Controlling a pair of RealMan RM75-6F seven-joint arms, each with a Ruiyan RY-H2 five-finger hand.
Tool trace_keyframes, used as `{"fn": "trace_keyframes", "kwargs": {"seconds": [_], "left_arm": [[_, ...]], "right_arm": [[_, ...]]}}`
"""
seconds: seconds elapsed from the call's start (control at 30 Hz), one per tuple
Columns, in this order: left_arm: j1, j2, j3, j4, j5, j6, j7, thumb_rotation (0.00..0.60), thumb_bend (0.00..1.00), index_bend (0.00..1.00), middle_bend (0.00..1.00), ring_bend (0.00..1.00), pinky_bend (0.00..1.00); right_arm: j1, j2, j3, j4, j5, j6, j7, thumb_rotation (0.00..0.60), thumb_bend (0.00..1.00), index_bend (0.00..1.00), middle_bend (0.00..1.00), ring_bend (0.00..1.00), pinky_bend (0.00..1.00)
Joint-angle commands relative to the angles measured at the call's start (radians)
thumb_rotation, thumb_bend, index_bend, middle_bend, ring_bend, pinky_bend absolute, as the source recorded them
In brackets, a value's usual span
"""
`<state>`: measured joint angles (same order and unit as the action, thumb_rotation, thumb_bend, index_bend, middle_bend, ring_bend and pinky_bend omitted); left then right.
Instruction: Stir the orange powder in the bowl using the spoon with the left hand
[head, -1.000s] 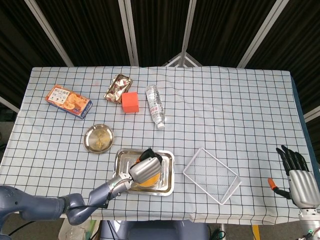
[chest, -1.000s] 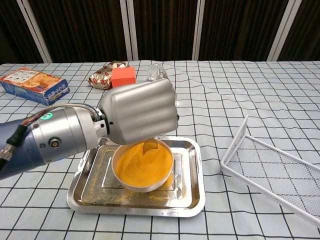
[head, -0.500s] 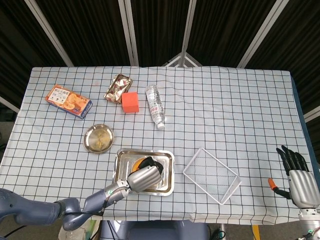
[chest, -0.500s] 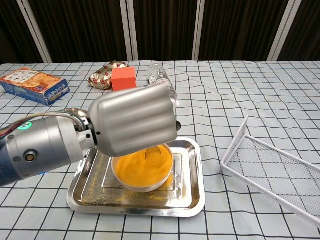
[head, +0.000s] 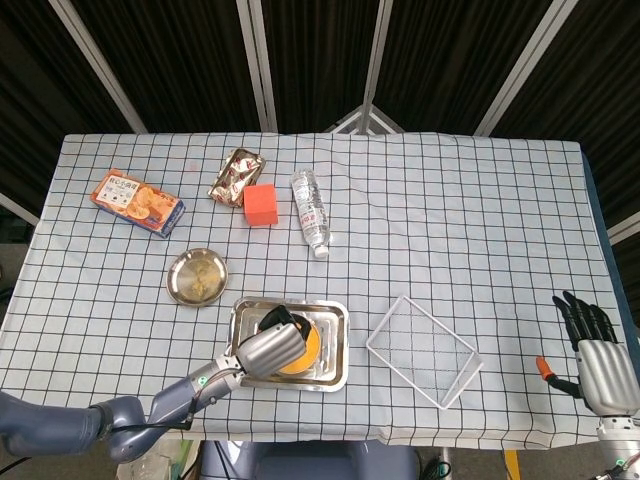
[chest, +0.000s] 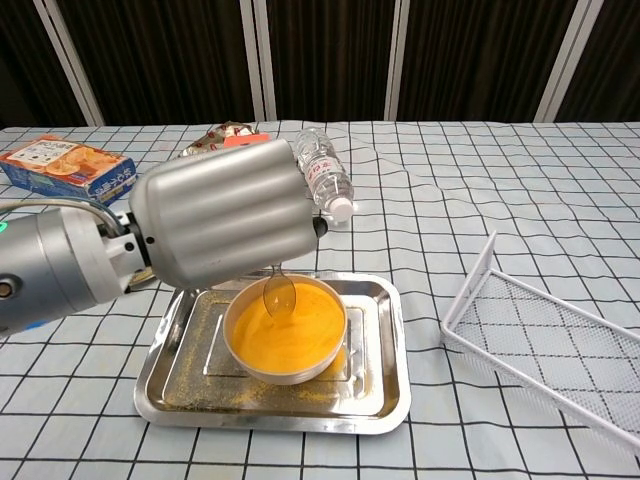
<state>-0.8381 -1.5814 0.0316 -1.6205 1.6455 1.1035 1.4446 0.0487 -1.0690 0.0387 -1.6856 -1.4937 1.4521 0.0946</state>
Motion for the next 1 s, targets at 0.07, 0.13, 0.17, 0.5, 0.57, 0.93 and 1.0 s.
{"fn": "trace_keyframes", "kwargs": {"seconds": [0.07, 0.13, 0.17, 0.5, 0.57, 0.93, 1.0], "left_arm": [[0.020, -0.006, -0.017, -0.021, -0.022, 0.008, -0.014, 0.600, 0.81, 0.83, 1.00, 0.92, 0.96], [0.024, -0.011, -0.021, -0.027, -0.024, 0.004, -0.011, 0.600, 0.81, 0.83, 1.00, 0.92, 0.96], [0.025, -0.014, -0.021, -0.030, -0.022, 0.000, -0.009, 0.600, 0.81, 0.83, 1.00, 0.92, 0.96], [0.038, -0.037, -0.023, -0.034, -0.016, -0.030, -0.002, 0.600, 0.81, 0.83, 1.00, 0.92, 0.96], [0.040, -0.041, -0.024, -0.032, -0.015, -0.036, 0.001, 0.600, 0.81, 0.83, 1.00, 0.92, 0.96], [0.038, -0.056, -0.039, 0.008, -0.038, -0.093, 0.063, 0.600, 0.81, 0.83, 1.00, 0.92, 0.96], [0.038, -0.063, -0.047, 0.020, -0.049, -0.100, 0.075, 0.600, 0.81, 0.83, 1.00, 0.92, 0.96]], "right_arm": [[0.000, 0.000, 0.000, -0.001, 0.000, 0.000, -0.001, 0.600, 0.36, 0.00, 0.00, 0.00, 0.00], [0.000, 0.000, 0.000, -0.001, 0.002, -0.001, -0.001, 0.600, 0.36, 0.00, 0.00, 0.00, 0.00], [0.000, 0.000, 0.000, -0.001, 0.002, -0.002, 0.000, 0.600, 0.36, 0.00, 0.00, 0.00, 0.00], [0.000, 0.001, 0.001, -0.002, 0.005, -0.004, 0.003, 0.600, 0.36, 0.00, 0.00, 0.00, 0.00], [0.000, 0.001, 0.001, -0.002, 0.006, -0.004, 0.003, 0.600, 0.36, 0.00, 0.00, 0.00, 0.00], [0.001, 0.001, 0.002, -0.002, 0.007, -0.005, 0.000, 0.600, 0.36, 0.00, 0.00, 0.00, 0.00], [0.001, 0.001, 0.002, -0.001, 0.006, -0.005, 0.001, 0.600, 0.36, 0.00, 0.00, 0.00, 0.00]]}}
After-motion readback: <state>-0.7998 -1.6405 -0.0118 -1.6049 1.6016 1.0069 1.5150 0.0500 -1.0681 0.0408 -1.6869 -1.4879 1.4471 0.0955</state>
